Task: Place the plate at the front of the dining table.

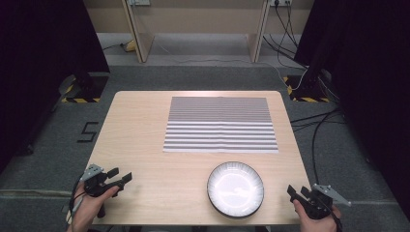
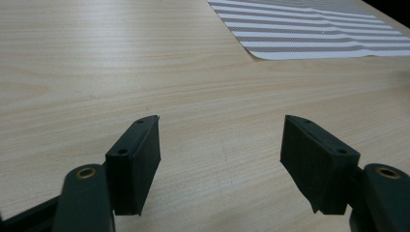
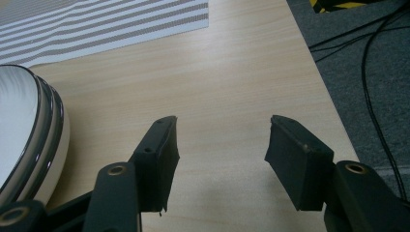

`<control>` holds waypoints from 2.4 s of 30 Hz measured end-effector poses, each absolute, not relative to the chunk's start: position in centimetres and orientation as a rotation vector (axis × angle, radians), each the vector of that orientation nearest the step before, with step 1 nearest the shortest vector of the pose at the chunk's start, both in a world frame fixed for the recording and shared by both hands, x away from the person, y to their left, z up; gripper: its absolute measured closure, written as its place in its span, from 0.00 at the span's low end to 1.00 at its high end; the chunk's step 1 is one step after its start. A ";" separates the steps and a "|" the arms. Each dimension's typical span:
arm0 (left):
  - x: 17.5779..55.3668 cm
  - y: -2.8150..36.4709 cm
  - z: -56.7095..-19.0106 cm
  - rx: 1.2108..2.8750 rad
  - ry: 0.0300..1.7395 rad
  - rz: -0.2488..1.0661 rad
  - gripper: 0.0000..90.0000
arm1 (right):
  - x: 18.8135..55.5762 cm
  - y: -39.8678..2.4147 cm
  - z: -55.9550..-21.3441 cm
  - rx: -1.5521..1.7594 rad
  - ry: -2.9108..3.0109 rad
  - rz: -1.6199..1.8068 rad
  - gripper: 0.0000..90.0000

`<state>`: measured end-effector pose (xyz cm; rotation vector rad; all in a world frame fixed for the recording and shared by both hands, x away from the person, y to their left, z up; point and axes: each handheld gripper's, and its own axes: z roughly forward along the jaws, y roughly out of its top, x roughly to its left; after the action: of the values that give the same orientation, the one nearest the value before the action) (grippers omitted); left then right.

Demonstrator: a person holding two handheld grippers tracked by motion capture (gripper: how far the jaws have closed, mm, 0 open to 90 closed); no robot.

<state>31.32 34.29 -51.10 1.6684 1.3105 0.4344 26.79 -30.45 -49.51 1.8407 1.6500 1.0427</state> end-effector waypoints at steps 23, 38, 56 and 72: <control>32.0 28.7 -49.4 1.734 1.157 0.335 0.40 | 27.3 -26.6 -47.4 1.804 1.822 1.067 0.59; 33.0 23.1 -48.3 1.784 1.044 0.204 0.41 | 28.6 -24.4 -46.2 1.783 1.909 1.110 0.65; 33.7 17.3 -47.0 1.874 0.926 0.046 0.42 | 29.1 -22.9 -46.3 1.795 2.010 1.032 0.72; 33.9 13.2 -46.9 1.917 0.880 -0.024 0.46 | 29.1 -22.7 -46.4 1.809 2.044 1.014 0.83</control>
<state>33.91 13.18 -46.93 1.9168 0.8805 -0.0243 29.13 -22.70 -46.40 1.8094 2.0445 1.0136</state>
